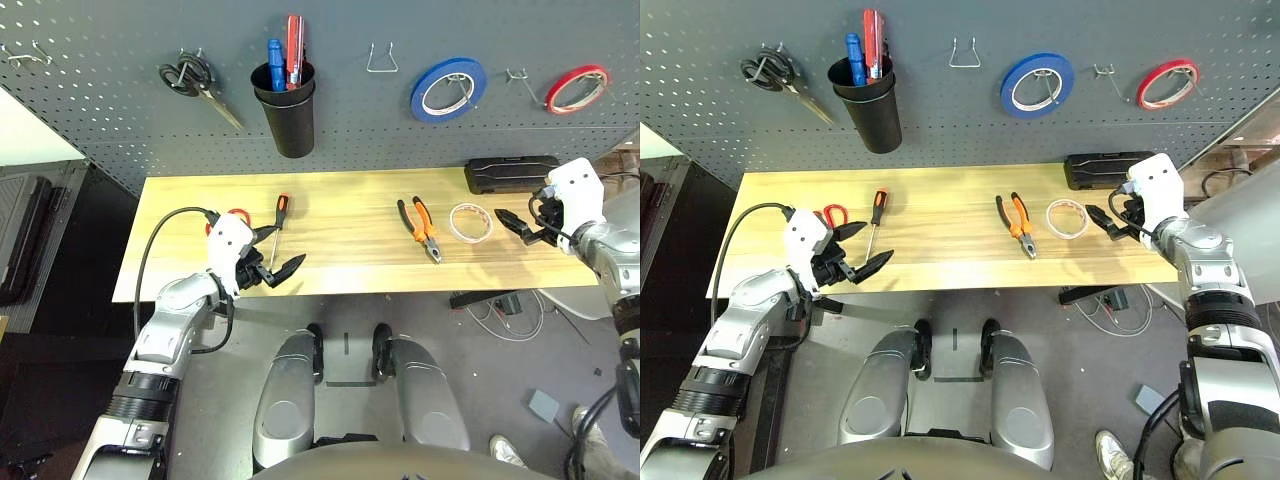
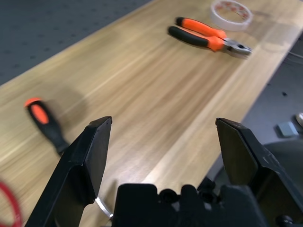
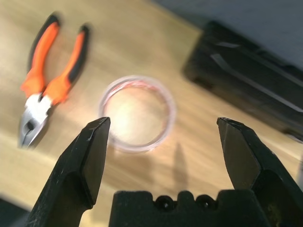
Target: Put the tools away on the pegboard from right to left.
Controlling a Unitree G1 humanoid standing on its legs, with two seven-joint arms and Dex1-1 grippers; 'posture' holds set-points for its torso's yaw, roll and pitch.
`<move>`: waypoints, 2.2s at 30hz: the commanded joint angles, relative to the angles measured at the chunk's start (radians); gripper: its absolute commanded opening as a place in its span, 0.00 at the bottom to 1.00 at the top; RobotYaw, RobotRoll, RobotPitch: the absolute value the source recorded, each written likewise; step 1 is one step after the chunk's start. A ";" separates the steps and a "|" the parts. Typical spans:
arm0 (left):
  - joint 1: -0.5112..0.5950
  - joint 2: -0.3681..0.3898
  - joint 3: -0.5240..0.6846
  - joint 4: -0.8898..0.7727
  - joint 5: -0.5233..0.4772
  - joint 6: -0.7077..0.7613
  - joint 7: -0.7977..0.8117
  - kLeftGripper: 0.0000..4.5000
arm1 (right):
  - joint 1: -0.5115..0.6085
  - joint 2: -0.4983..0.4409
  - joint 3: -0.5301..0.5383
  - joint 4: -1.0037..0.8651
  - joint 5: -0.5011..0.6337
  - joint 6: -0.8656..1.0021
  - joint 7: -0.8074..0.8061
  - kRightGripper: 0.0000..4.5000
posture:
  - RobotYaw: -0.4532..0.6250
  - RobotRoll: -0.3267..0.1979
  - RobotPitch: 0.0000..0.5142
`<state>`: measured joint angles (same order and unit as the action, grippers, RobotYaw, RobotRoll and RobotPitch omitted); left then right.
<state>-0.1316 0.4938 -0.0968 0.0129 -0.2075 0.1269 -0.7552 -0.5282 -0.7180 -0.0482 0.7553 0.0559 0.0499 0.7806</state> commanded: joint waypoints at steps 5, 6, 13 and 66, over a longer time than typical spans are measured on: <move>0.013 0.008 -0.037 -0.049 0.018 0.012 -0.034 1.00 | -0.105 -0.028 0.122 0.186 -0.119 -0.048 0.128 1.00 | 0.49 0.62 0.71; 0.013 0.007 -0.038 -0.054 0.018 0.015 -0.034 1.00 | -0.130 -0.022 0.138 0.221 -0.136 -0.053 0.136 1.00 | 0.49 0.62 0.72; 0.021 0.012 -0.038 -0.088 0.018 0.031 -0.034 1.00 | -0.246 0.036 0.200 0.400 -0.214 -0.099 0.142 1.00 | 0.51 0.62 0.75; 0.055 -0.056 0.023 -0.239 -0.117 -0.082 -0.065 1.00 | 0.287 0.036 -0.065 0.011 -0.105 -0.375 -0.331 0.01 | 0.57 0.62 0.53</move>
<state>-0.0995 0.4441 -0.0764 -0.1922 -0.2959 0.0606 -0.8009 -0.2793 -0.6902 -0.0886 0.8062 -0.0696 -0.3164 0.4832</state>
